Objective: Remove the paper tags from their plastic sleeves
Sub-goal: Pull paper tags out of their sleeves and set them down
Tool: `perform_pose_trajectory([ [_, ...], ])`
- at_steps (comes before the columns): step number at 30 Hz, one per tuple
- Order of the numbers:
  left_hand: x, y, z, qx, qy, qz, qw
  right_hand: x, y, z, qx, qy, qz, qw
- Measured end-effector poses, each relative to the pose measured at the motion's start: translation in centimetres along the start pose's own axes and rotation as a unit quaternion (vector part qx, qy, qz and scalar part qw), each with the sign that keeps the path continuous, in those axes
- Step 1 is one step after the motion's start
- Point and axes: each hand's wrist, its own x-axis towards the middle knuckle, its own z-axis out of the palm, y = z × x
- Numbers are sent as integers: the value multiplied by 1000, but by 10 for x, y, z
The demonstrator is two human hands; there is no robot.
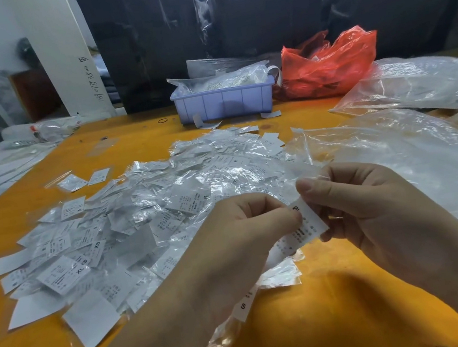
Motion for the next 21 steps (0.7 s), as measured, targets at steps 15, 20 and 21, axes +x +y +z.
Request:
perform_pose_trajectory([
  [15, 2, -2, -3, 20, 56, -14, 998, -1, 1, -1, -19, 0, -17, 1000],
  [20, -1, 1, 1, 29, 11, -28, 999, -1, 2, 1, -44, 11, -25, 999],
  [21, -2, 0, 1, 21, 5, -28, 999, -1, 2, 1, -47, 11, -27, 998],
])
